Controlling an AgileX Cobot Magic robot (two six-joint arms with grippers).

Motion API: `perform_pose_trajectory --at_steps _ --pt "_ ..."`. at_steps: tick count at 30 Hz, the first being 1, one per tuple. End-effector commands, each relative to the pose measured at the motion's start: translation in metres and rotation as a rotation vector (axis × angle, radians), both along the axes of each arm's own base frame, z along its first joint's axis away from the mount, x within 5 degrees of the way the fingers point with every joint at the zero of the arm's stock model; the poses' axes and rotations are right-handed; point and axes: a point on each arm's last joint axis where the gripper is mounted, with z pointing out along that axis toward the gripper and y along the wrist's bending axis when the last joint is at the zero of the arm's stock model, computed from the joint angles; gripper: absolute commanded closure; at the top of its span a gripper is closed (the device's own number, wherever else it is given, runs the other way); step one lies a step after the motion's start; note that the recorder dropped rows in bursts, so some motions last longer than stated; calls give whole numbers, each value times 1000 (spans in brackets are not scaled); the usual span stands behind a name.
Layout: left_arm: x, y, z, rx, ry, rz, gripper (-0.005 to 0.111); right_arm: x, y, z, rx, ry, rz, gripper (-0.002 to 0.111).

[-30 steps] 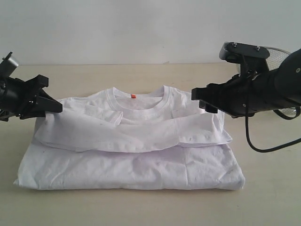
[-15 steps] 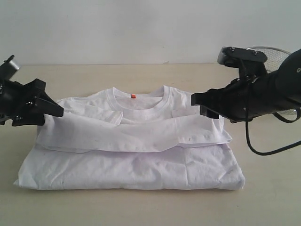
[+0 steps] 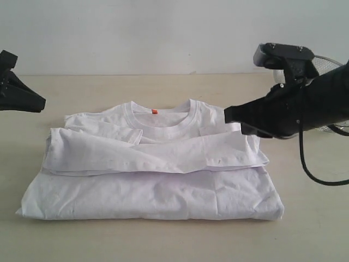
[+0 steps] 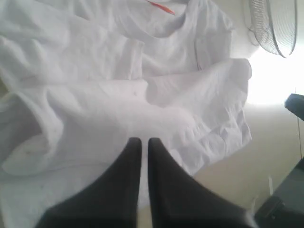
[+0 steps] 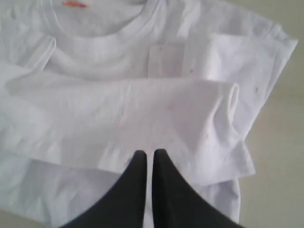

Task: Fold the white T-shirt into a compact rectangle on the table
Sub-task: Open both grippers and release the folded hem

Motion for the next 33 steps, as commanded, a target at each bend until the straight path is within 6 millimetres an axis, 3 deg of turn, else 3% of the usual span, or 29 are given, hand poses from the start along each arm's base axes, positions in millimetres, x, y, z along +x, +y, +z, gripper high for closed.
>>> perform_pose_trajectory --at_steps 1,6,12,24,33 --pt "-8 -22 -1 -26 14 -79 102 -12 -1 -15 -16 94 37 108" --pt "-26 -51 -26 -26 83 -169 102 -24 -2 -28 -12 169 43 108" --pt "-38 -64 -55 51 111 -118 102 -27 -5 -39 -23 169 11 108" --pt "-38 -64 -70 49 160 -118 102 -11 -7 -81 -74 221 -43 108" --pt "-38 -64 -70 49 160 -118 102 18 -3 -78 -67 157 -70 108"
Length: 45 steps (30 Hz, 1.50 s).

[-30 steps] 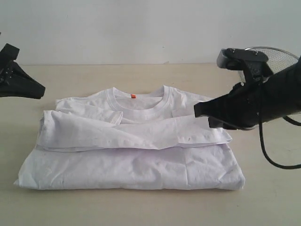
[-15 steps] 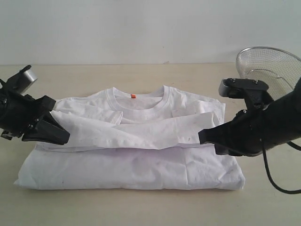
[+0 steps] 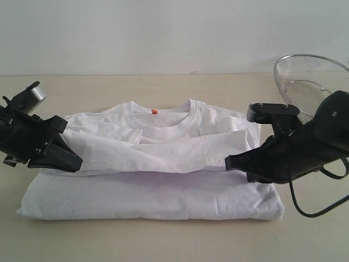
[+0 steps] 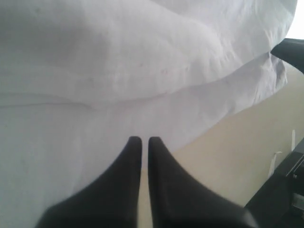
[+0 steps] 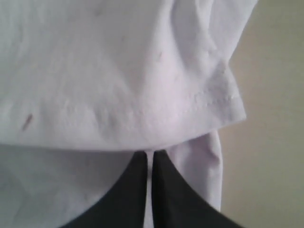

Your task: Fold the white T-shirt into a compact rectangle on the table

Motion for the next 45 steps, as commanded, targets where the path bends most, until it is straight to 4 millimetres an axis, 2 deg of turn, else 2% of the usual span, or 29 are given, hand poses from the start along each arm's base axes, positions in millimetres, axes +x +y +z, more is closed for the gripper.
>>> perform_pose_trajectory --at_steps 1,3,6,10,11,14,19,21,23,24,25,31,38,43,45 --pt "-1 -2 0 -8 2 -6 102 23 3 5 5 -60 -21 108" --pt "-1 -2 0 -11 4 -9 102 38 5 10 12 -102 -30 108" --pt "-2 -2 0 -18 11 -15 102 69 4 31 46 -184 -73 108" --pt "-5 -4 2 -37 28 -34 102 107 -10 59 114 -227 -140 108" --pt "-6 -5 2 -47 37 -43 102 118 -19 69 129 -250 -168 108" --pt "-8 -5 3 -61 44 -64 102 122 -29 75 138 -227 -169 108" --pt "-4 -4 1 -34 11 -50 102 112 -21 69 52 -154 71 105" --pt "-4 -3 1 -28 4 -46 102 114 -20 72 28 -166 134 90" --pt "-4 -3 1 -28 4 -46 102 121 -18 73 28 -160 171 68" --pt "-4 -3 1 -28 4 -46 102 125 -16 72 31 -144 195 60" --pt "-4 -3 1 -29 6 -46 102 129 -14 69 35 -127 220 57" --pt "-4 -4 1 -31 8 -46 102 146 -12 49 16 -114 254 57" --pt "-7 -1 -1 0 41 -54 102 148 -12 41 16 -105 259 57" --pt "-2 23 -11 225 59 73 102 148 -12 42 17 -103 260 57" --pt "-1 31 -12 243 60 124 102 148 -12 42 18 -101 261 57"
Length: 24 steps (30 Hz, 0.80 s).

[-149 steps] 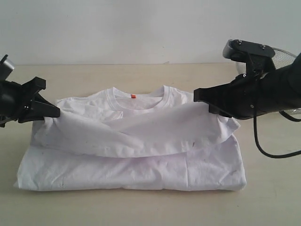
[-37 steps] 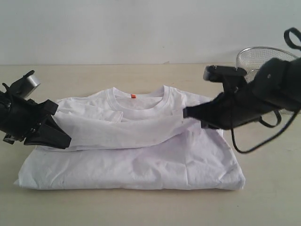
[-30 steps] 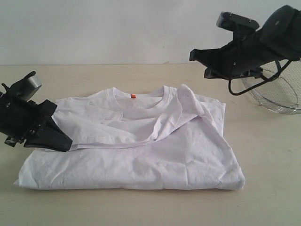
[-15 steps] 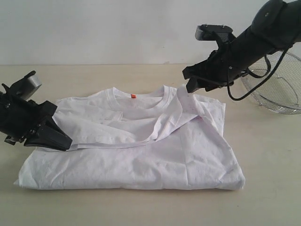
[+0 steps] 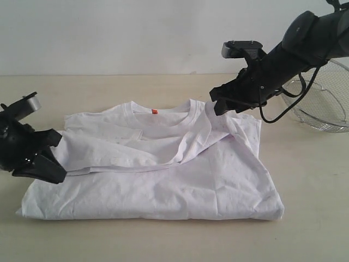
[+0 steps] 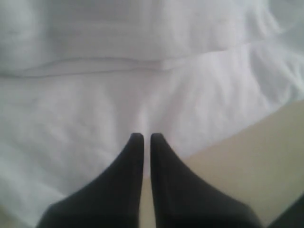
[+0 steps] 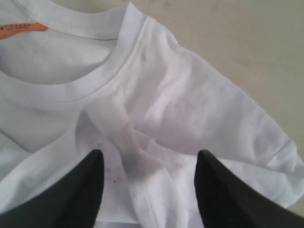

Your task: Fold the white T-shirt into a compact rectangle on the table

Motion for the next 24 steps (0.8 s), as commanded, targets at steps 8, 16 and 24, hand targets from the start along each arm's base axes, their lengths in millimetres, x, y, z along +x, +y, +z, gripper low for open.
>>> perform_pose_trajectory --at_steps 8,16,24 --pt "18 35 2 106 -112 216 88 1 0 5 -7 -21 18 57" --pt "23 39 4 132 -160 256 60 1 0 5 -10 -27 19 57" --pt "29 35 -7 73 -144 287 60 3 0 6 -12 -41 10 57"
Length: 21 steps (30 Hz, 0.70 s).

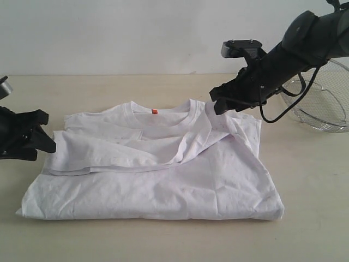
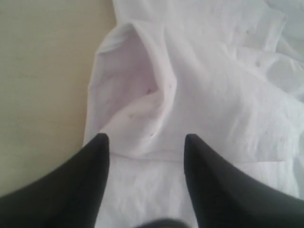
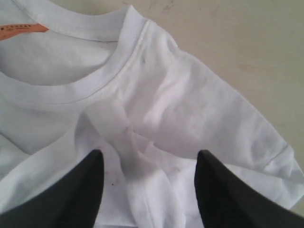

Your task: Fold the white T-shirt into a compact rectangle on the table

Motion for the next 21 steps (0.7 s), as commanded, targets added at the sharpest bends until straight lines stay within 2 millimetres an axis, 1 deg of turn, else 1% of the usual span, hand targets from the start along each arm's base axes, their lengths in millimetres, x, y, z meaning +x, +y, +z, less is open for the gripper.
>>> perform_pose_trajectory --at_steps 1,5,8,11,15,17,19,21 --pt "5 -2 -11 -30 5 2 60 2 0 5 -6 -27 0 57" --pt "8 -4 -25 -45 42 5 60 2 0 5 -4 -25 1 57" --pt "9 -6 -36 -43 45 -27 60 1 0 5 -1 -15 7 57" --pt "11 -7 -41 -74 43 -14 60 0 1 5 0 -12 8 57" --pt "12 -8 -43 -90 44 -2 61 0 1 5 1 -10 6 59" --pt "13 -7 -43 -81 37 -1 69 0 1 5 3 -7 3 68" --pt "13 -7 -43 -72 27 -14 80 0 1 5 4 -6 2 82" --pt "14 -7 -43 -83 21 6 95 0 1 5 4 -6 2 96"
